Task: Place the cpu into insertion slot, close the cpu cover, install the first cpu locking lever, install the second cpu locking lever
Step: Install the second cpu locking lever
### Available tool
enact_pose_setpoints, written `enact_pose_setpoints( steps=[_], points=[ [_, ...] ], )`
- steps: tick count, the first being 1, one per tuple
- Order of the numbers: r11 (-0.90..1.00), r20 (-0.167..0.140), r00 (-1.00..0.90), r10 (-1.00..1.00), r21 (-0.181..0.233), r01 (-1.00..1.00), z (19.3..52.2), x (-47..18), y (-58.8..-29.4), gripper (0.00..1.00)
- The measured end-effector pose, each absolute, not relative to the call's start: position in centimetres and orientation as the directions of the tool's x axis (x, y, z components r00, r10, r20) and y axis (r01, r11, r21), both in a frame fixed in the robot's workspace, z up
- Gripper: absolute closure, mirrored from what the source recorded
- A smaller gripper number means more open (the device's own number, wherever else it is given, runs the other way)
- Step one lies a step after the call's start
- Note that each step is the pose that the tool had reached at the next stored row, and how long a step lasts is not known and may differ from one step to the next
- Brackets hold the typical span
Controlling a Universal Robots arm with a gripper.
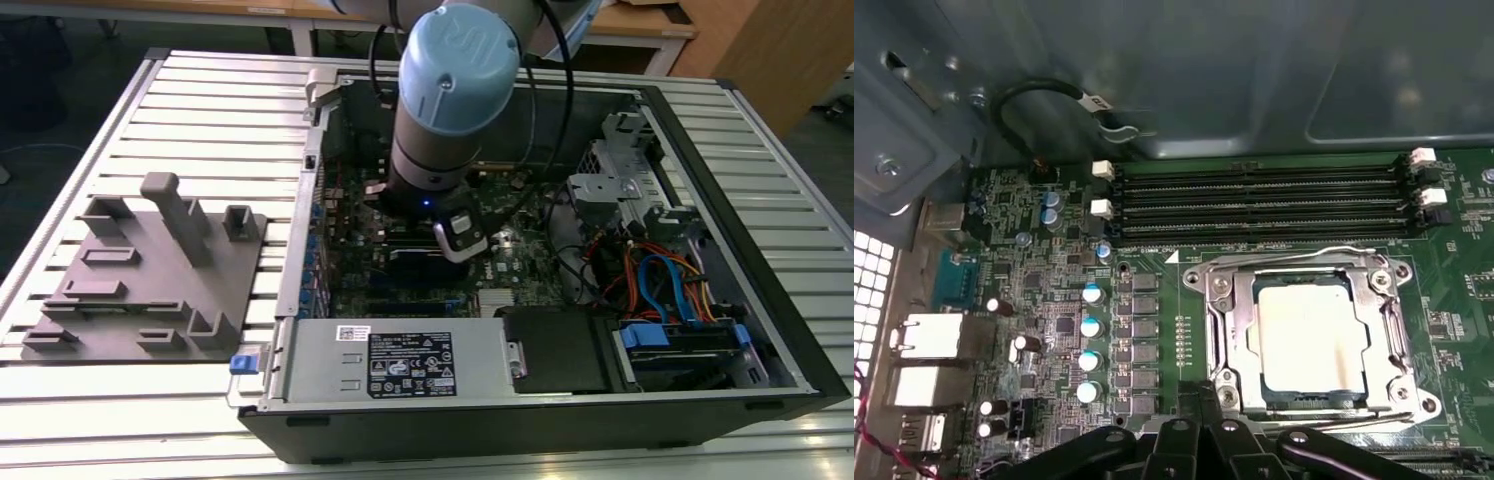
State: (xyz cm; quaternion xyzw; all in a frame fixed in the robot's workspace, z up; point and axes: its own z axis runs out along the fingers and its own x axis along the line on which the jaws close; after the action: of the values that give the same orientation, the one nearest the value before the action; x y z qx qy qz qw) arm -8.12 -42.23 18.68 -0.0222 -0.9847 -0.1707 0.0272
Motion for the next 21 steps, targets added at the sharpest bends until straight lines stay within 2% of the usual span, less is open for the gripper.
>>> enact_pose_setpoints(
  steps=[11, 21],
  points=[
    [0.941, 0.061, -0.998, 0.035, 0.335, 0.053, 20.3, -8.3, -42.2, 0.9],
    [0.941, 0.061, -0.998, 0.035, 0.335, 0.053, 23.1, -8.3, -42.2, 0.9]
  ],
)
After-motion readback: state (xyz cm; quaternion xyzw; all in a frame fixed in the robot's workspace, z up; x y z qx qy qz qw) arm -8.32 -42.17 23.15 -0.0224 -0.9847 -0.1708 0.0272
